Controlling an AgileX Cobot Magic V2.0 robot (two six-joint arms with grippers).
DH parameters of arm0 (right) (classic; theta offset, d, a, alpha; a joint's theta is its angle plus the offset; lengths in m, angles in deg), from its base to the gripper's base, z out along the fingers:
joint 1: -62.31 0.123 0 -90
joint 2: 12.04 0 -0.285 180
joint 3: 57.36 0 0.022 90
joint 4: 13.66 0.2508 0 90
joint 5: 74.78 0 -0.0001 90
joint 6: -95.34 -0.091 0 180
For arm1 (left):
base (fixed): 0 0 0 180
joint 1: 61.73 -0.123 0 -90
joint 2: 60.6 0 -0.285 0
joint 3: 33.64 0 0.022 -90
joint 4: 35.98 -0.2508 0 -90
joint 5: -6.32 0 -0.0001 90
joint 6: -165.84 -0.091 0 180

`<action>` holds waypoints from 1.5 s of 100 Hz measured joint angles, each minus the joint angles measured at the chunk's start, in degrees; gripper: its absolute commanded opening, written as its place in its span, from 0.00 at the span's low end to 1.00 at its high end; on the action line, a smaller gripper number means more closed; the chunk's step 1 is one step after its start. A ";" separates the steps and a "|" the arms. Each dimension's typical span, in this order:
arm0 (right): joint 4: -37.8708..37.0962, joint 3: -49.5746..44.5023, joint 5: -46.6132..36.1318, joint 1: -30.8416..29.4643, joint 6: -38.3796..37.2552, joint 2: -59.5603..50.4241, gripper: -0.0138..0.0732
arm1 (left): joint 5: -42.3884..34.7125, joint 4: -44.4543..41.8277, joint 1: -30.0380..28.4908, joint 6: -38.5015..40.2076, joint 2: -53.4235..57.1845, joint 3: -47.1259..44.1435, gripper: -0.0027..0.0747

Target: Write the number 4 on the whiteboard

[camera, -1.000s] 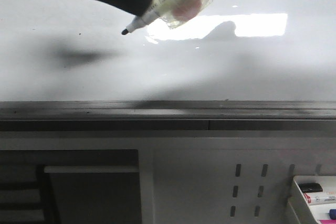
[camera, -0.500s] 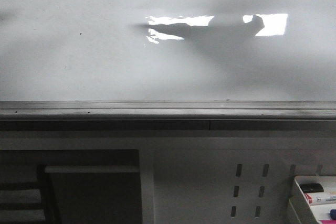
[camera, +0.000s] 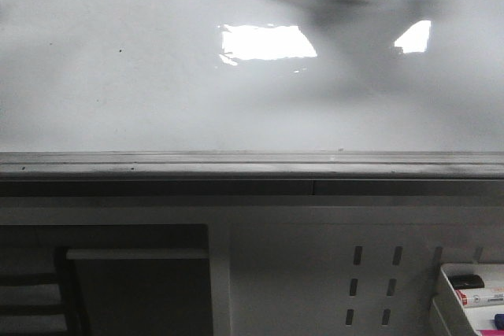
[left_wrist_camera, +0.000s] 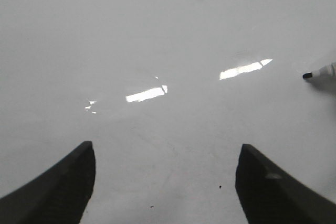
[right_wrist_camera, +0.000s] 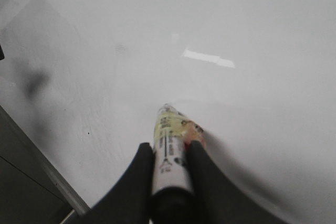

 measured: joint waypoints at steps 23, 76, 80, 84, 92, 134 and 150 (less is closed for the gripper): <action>0.44 0.13 5.55 1.42 0.00 4.24 0.09 | 0.00 0.22 0.00 0.00 0.00 0.00 0.70; -10.27 -1.54 -3.42 7.31 -10.43 0.82 0.09 | -0.13 0.22 0.00 -0.22 0.00 0.00 0.70; -11.03 -2.33 -4.10 6.94 -11.24 -0.52 0.09 | -0.13 0.22 0.00 -0.25 0.00 0.00 0.70; -11.56 -3.45 -4.76 6.18 -11.98 -1.96 0.09 | -0.13 0.22 0.00 -0.35 0.00 0.00 0.70; -12.02 -5.87 -5.29 3.89 -12.80 -4.78 0.09 | -0.13 0.22 0.00 -0.35 0.00 0.00 0.70; -12.87 -4.80 -0.17 -0.26 -12.94 -10.32 0.09 | -0.13 0.36 0.00 -0.38 0.00 0.00 0.70; -12.74 -0.98 0.03 0.47 -12.84 -5.91 0.09 | -0.25 0.46 0.00 -0.38 0.00 0.00 0.70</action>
